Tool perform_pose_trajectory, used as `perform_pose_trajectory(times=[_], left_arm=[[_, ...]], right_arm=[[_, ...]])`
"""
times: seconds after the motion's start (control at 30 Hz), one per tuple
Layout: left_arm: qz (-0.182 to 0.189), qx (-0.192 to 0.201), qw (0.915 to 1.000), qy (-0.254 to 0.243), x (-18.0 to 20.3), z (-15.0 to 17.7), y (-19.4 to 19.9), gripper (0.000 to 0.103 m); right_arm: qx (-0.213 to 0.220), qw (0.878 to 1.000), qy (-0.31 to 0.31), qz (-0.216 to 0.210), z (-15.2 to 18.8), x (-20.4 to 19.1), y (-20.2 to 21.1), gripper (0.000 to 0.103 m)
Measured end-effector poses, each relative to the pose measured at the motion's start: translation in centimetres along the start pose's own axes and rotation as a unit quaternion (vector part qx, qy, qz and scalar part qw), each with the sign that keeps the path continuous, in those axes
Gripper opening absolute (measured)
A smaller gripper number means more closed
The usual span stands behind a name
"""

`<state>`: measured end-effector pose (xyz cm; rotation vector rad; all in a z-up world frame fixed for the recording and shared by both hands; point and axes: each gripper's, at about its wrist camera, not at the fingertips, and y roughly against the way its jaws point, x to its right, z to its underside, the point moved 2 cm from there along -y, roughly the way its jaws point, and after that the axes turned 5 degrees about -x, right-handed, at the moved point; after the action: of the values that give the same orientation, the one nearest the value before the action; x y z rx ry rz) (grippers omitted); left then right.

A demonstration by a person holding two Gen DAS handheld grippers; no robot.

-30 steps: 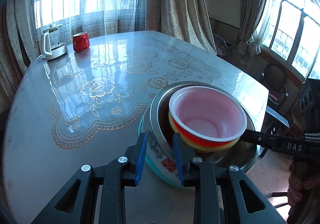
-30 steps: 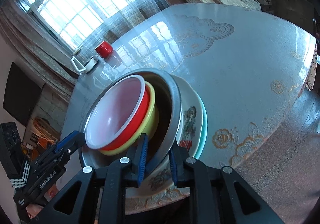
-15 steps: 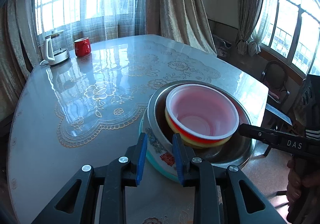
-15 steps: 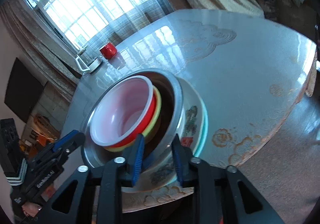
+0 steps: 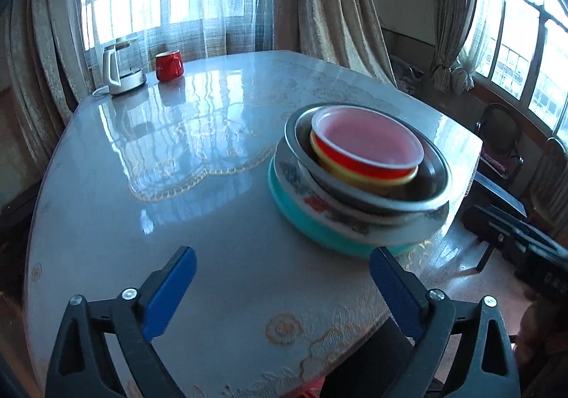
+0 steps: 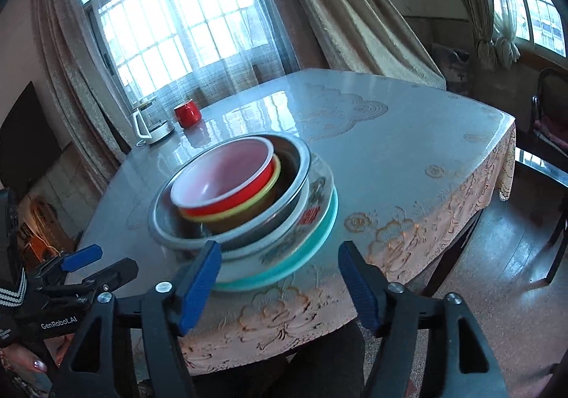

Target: Organize plates and bowls

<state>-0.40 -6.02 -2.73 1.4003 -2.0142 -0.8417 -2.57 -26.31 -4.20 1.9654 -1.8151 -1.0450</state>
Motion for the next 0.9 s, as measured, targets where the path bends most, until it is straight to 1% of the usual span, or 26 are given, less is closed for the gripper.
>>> perform_pose_trajectory(times=[0.1, 0.17, 0.27, 0.4, 0.57, 0.9], left_arm=[[-0.006, 0.006, 1.0, 0.003, 0.2, 1.1, 0.2, 0.101], [-0.02, 0.015, 0.9997, -0.001, 0.3, 1.7, 0.4, 0.101], [-0.023, 0.025, 0.9994, -0.005, 0.5, 2.9, 0.6, 0.101], [-0.017, 0.035, 0.9992, -0.003, 0.5, 3.7, 1.1, 0.101], [-0.009, 0.042, 0.999, 0.009, 0.2, 3.8, 1.8, 0.101], [-0.011, 0.043, 0.999, -0.009, 1.0, 3.9, 2.1, 0.101]], right_arm=[[0.015, 1.0, 0.016, 0.015, 1.6, -1.3, 0.4, 0.078], [0.024, 0.999, 0.031, 0.024, 2.5, -2.1, 0.5, 0.079], [0.028, 0.998, 0.046, 0.043, 3.6, -2.8, 0.7, 0.079], [0.027, 0.998, 0.04, 0.046, 4.2, -2.8, 1.1, 0.079], [0.026, 0.998, 0.035, 0.051, 4.5, -2.8, 1.4, 0.08], [0.017, 0.998, 0.044, 0.044, 4.8, -3.6, 1.2, 0.08]])
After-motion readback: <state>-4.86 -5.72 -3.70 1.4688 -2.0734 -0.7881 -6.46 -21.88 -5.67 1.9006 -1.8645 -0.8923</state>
